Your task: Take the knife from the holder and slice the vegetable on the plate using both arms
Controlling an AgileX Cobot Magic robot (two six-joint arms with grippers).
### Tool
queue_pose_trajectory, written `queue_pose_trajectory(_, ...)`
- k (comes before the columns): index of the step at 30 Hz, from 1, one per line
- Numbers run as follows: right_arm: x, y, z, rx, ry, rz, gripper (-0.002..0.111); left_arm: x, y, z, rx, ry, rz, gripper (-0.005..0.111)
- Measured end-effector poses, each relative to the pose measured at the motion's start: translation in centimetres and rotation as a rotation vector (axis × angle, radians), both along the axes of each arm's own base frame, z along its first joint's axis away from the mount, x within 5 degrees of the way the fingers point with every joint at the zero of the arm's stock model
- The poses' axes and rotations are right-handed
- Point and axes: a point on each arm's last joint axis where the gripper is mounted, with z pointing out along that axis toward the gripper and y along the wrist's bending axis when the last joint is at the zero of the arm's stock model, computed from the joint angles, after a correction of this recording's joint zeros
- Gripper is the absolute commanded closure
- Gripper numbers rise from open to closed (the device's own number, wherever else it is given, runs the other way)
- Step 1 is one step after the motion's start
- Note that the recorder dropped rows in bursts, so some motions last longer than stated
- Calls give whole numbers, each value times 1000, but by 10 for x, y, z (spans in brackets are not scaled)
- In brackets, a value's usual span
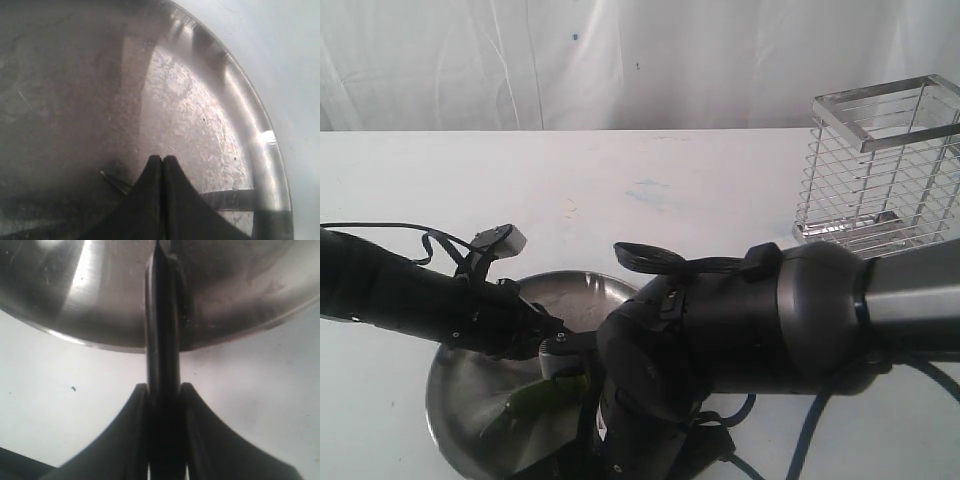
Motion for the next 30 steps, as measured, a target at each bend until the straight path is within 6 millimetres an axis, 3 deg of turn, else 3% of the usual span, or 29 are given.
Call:
queue_pose_trajectory(9,0,2,-18,-49,29,9,108,-3,0,0,-4,42,-17,107)
queue_pose_trajectory(16,-1,0,-18,-69,27,35,108,-4,2,0,0,86,-6,107)
queue_pose_trajectory(30,0,-17,-18,-270,-3,203,108,-9,1,0,1,105,-53,107)
